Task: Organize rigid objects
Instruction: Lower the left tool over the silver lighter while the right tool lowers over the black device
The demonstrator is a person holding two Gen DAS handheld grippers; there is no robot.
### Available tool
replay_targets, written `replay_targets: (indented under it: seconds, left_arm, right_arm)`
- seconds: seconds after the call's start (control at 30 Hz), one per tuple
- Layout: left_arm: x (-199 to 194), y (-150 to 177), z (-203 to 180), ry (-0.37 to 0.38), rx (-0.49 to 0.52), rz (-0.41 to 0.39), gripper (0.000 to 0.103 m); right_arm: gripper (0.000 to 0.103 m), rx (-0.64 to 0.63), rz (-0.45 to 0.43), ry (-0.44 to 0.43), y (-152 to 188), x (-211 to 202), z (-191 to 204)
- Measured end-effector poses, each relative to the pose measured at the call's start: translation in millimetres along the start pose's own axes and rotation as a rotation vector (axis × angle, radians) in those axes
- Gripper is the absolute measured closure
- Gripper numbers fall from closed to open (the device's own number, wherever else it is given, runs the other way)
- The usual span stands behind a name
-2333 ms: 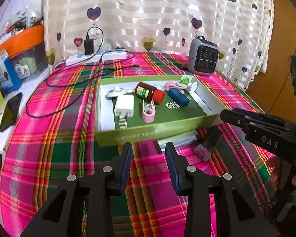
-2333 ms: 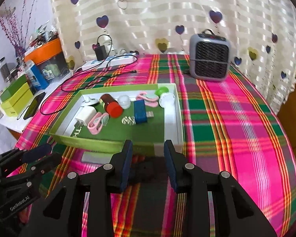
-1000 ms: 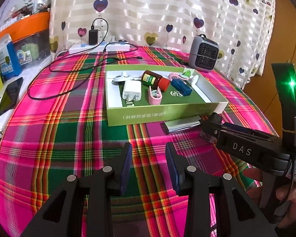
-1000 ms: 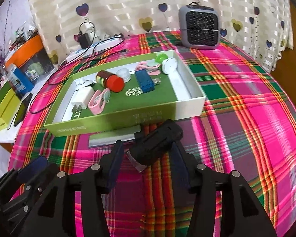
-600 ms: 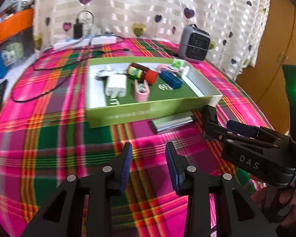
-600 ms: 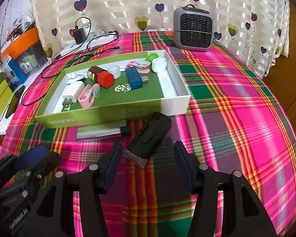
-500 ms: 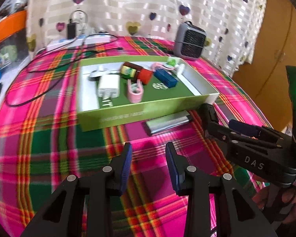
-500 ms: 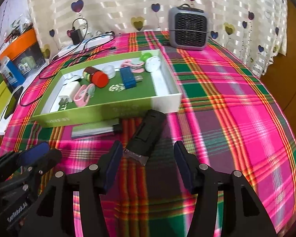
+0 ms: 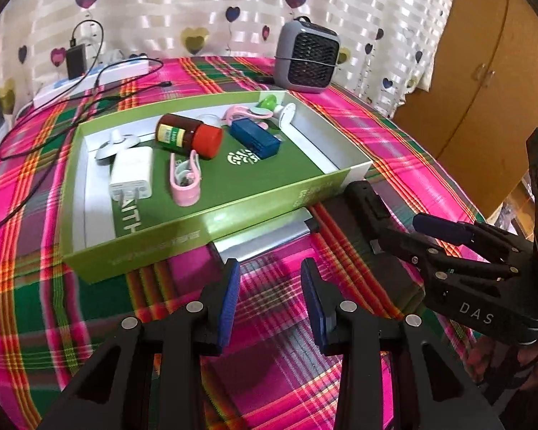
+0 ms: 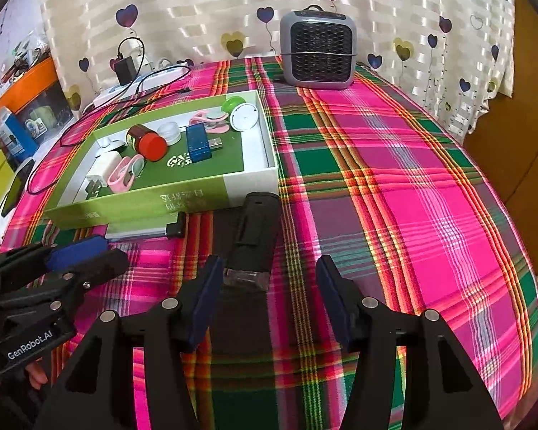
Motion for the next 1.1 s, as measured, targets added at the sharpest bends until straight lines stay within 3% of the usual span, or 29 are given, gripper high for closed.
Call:
replay_targets:
  seconds: [0.13, 0.33, 0.5, 0.67, 1.1]
  left_arm:
    - [2, 2, -4, 0.013, 0.009, 0.005, 0.069]
    - [-7, -4, 5, -0.04, 0.011, -0.034, 0.069]
    - [3, -6, 10, -0.046, 0.005, -0.017, 0.069]
    - [6, -5, 1, 0.039, -0.022, -0.006, 0.068]
    - [-2, 3, -49, 0.137, 0.08, -0.006, 0.068]
  right_arm:
    - [0.048, 0.007, -0.002, -0.009, 0, 1, -4]
    - [0.048, 0.009, -0.008, -0.029, 0, 1, -7]
    - [0.048, 0.0, -0.012, -0.042, 0, 2, -8]
    - [0.048, 0.012, -0.016, -0.073, 0, 3, -11]
    - [0.038, -0.006, -0.025, -0.052, 0, 4, -24]
Point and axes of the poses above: each gripper's, at about its wrist camera, not at the fingertips, and x roughly the way its jaws point, z to its left, y to its underside, the point moved 7 cm from there along x, roughly the way its jaws point, and after that the axes turned 10 degrees about -z, right-handed, at the moved point
